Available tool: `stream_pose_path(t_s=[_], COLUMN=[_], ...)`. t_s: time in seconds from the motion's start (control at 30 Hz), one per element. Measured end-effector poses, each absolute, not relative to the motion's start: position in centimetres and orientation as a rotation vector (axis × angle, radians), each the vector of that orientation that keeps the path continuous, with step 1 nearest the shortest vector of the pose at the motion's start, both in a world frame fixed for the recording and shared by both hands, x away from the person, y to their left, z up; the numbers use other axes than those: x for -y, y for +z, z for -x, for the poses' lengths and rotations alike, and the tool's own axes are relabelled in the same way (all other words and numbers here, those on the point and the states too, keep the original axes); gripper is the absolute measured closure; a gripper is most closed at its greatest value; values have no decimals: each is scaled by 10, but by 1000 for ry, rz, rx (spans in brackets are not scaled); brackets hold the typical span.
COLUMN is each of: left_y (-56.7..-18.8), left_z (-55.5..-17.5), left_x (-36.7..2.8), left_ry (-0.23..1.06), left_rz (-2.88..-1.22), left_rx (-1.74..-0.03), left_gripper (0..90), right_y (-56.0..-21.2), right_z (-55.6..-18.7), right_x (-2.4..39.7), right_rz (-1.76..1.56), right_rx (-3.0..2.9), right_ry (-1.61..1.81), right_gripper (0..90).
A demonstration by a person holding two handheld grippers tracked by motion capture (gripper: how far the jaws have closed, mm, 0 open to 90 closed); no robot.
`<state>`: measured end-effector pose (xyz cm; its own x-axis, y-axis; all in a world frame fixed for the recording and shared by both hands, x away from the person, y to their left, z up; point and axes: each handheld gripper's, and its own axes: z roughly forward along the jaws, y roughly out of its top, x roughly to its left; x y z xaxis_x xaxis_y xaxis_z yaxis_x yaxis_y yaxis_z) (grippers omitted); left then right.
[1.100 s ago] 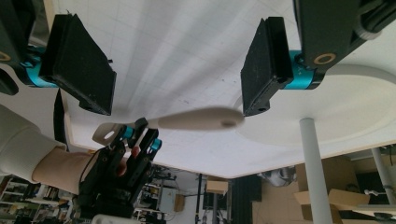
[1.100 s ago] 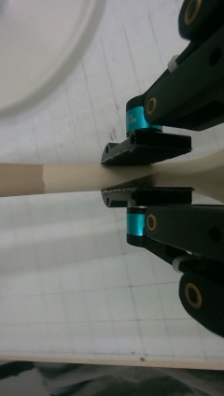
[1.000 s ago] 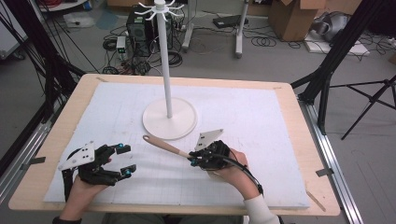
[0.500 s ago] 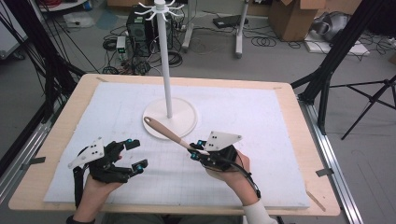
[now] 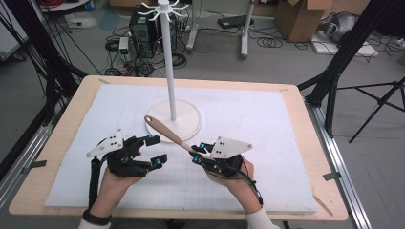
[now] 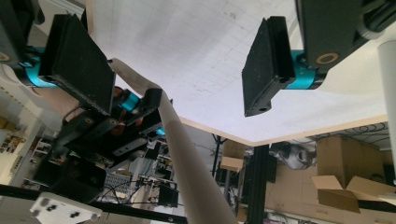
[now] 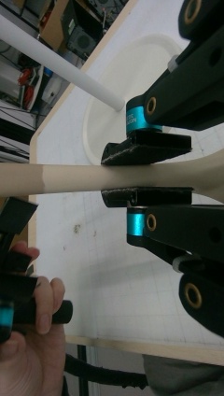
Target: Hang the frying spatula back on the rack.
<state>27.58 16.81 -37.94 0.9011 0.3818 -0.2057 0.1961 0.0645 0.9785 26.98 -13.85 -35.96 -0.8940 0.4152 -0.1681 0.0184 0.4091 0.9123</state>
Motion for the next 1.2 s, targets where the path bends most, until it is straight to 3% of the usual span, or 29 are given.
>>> stream_pose_path(t_s=[0.43,0.8,1.0,1.2], left_y=[-369,-369,-367,-366], left_z=[-284,-289,-287,-288], left_x=[-135,-128,-127,-124], left_ry=[144,136,152,109], left_rz=[-1470,-1407,-1390,-1390], left_rx=[-498,-517,-517,-502], left_gripper=[370,548,695,748], right_y=[-359,-361,-361,-363], right_z=[-265,-263,-262,-263], right_x=[140,139,139,138], right_rz=[-377,-385,-386,-378], right_rx=[-2238,-2199,-2180,-2182], right_ry=[1512,1507,1502,1489], right_gripper=[780,780,780,777])
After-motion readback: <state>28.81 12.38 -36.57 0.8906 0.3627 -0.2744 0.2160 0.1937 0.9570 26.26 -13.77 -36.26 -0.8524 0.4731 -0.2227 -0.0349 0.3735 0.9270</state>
